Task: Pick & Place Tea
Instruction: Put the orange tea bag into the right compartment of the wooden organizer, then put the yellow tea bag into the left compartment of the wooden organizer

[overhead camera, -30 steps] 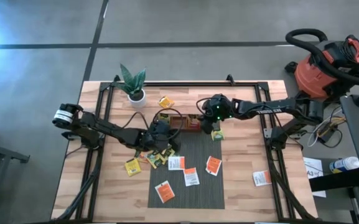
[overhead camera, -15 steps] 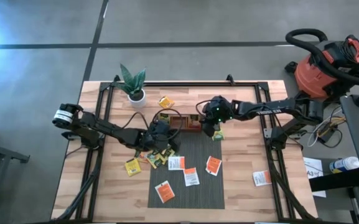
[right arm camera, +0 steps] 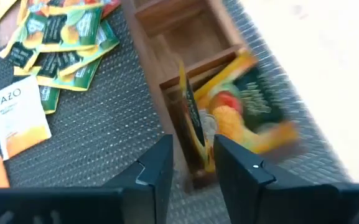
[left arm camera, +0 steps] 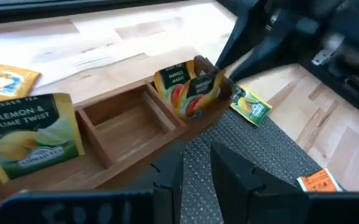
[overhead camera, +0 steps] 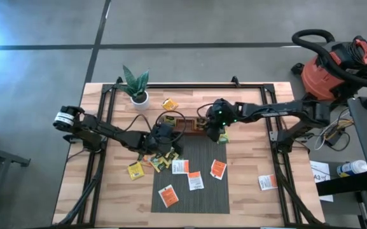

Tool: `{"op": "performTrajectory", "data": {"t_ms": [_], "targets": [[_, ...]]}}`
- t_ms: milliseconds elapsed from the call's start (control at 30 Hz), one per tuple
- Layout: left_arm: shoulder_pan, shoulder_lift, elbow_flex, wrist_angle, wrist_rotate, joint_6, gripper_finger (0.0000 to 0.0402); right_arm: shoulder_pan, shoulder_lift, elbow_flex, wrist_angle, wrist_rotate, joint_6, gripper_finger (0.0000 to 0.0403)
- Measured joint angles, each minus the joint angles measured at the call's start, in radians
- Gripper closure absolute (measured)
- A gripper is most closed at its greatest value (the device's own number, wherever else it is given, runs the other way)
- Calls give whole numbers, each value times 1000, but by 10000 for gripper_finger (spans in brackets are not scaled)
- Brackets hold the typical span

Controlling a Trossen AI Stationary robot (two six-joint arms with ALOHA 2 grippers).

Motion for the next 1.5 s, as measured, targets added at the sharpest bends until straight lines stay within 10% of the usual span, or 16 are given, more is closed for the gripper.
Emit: {"op": "performTrajectory", "data": {"t_ms": [367,667,1133,1300,1500], "targets": [[1,-179,0,-269,-5,43,326,1,-219,-88,-406,170,-10,301],[-9,-280,-60,-583,49,-131,326,90,-285,-226,-196,5,225,312],[-49,-434,-324,-344,445,-183,326,335,-177,-228,-51,-56,363,314],[-74,-384,-369,-66,455,54,326,336,-98,-228,116,-71,440,312],[-108,-191,-262,-194,426,472,326,360,12,-145,180,-76,446,313]]}}
